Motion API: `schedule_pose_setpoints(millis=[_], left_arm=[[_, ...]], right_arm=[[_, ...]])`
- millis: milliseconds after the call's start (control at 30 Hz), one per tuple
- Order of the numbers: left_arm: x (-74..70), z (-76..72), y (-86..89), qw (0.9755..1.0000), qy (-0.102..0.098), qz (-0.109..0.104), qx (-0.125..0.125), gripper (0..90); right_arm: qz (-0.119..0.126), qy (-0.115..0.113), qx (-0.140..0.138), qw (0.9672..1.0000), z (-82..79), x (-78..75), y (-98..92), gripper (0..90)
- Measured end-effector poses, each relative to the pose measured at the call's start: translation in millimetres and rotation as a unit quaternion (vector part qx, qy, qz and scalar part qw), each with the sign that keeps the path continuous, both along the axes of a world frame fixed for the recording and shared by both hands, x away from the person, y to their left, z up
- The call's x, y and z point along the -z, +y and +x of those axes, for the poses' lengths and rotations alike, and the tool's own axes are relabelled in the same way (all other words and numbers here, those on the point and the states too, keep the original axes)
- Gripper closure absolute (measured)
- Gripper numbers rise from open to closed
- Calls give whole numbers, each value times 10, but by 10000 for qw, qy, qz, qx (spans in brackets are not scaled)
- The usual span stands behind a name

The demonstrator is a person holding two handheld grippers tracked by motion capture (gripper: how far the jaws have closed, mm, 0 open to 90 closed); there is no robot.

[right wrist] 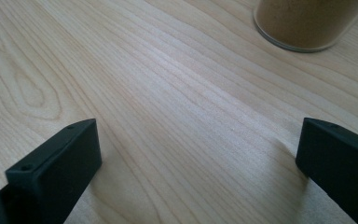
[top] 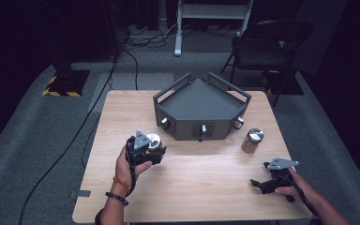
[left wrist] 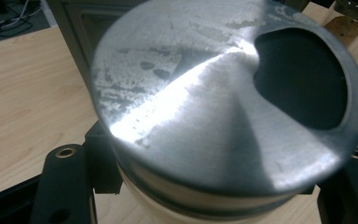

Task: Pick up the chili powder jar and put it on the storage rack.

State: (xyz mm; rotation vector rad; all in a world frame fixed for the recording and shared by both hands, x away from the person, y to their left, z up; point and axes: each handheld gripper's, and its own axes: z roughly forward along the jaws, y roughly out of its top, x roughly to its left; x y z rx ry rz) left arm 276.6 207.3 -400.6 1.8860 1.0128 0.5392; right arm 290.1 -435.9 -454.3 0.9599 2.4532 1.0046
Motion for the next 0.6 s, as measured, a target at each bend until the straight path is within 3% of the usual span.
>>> schedule_pose_setpoints(millis=[267, 600], left_arm=[[-81, 67, -116, 9999, -119, -44, 11, 316], [-285, 228, -276, 9997, -207, -96, 123, 316]], right_arm=[[-1, -1, -1, 10000, 1, 0, 0, 0], [5, 0, 7, 10000, 0, 1, 4, 0]])
